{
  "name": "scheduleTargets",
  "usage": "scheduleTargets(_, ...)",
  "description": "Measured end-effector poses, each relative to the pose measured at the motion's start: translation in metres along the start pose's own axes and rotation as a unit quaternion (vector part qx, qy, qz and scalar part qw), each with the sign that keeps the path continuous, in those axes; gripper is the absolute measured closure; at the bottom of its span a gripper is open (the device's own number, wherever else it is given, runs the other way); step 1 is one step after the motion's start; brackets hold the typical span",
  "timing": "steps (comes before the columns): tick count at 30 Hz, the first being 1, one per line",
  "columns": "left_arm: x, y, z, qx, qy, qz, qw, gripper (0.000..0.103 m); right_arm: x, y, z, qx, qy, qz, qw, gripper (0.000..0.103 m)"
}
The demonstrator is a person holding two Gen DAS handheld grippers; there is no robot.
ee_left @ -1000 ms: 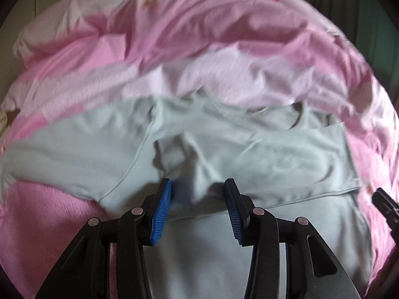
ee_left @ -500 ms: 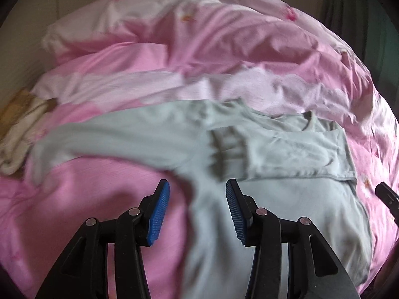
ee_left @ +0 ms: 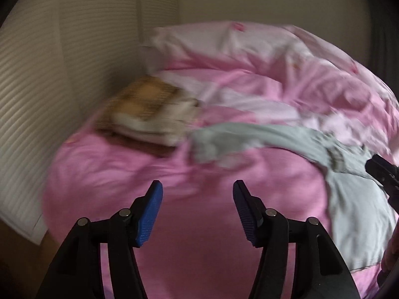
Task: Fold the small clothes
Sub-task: 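Move the right gripper to the other sleeve cuff beside the knit item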
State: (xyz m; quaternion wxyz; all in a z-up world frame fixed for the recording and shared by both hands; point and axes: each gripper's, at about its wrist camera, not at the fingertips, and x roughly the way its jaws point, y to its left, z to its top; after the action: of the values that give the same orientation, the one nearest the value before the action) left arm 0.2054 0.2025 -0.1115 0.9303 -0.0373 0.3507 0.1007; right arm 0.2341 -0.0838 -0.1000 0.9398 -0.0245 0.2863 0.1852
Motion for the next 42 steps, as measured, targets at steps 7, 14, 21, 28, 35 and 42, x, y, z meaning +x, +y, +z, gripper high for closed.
scheduleTargets(7,0.004,0.081,-0.019,-0.061,-0.010,0.027,0.9977,0.040,0.065,0.118,0.020,-0.119,0.002,0.058,0.991,0.066)
scheduleTargets(14,0.019,0.110,-0.035,-0.103,-0.002,0.015,0.9945,0.039,0.134,0.180,0.018,-0.239,0.049,0.035,0.969,0.066)
scheduleTargets(21,0.042,0.126,-0.042,-0.132,0.001,0.005,0.9912,0.039,0.175,0.213,0.002,-0.331,0.081,0.007,0.940,0.066)
scheduleTargets(28,0.065,0.148,-0.047,-0.160,0.007,0.012,0.9870,0.039,0.199,0.237,-0.011,-0.382,0.085,-0.021,0.920,0.066)
scheduleTargets(35,0.071,0.158,-0.060,-0.178,0.016,0.007,0.9839,0.039,0.219,0.249,-0.015,-0.411,0.093,-0.037,0.906,0.066)
scheduleTargets(42,0.075,0.160,-0.060,-0.186,0.019,0.003,0.9824,0.039,0.236,0.254,-0.020,-0.432,0.096,-0.067,0.894,0.067)
